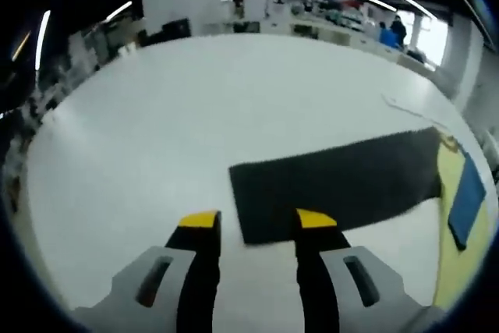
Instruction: Fold the garment on the visible template until the final outline fits inside the template.
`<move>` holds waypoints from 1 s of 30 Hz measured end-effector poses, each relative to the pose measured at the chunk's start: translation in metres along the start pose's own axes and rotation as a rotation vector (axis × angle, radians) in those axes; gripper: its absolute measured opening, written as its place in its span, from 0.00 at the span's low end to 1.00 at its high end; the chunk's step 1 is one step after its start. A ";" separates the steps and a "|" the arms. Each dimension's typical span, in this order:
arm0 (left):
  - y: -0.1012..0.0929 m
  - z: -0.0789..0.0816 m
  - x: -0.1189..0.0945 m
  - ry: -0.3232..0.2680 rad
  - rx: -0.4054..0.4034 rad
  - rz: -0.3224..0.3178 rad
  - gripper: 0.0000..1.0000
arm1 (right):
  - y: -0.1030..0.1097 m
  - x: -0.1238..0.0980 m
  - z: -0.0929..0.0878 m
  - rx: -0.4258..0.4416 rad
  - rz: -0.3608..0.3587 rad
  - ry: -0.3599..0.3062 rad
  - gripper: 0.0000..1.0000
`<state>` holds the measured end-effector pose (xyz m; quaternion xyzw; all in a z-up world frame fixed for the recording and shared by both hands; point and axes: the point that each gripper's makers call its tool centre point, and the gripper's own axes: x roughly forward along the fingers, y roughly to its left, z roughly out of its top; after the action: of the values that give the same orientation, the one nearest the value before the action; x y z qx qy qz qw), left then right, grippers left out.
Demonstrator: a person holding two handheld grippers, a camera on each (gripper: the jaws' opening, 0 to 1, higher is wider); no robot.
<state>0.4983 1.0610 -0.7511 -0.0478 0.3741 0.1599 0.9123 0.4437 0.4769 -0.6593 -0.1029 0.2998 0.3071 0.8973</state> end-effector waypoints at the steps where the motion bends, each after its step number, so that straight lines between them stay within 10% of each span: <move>1: 0.001 0.000 0.000 -0.003 0.016 0.011 0.31 | 0.000 0.000 -0.001 0.000 0.002 0.001 0.97; 30: 0.002 -0.017 0.010 0.019 -0.081 -0.007 0.19 | 0.006 -0.001 -0.017 0.008 -0.002 0.021 0.96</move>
<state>0.4934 1.0618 -0.7699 -0.0875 0.3759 0.1710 0.9065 0.4316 0.4747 -0.6727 -0.1030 0.3103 0.3039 0.8948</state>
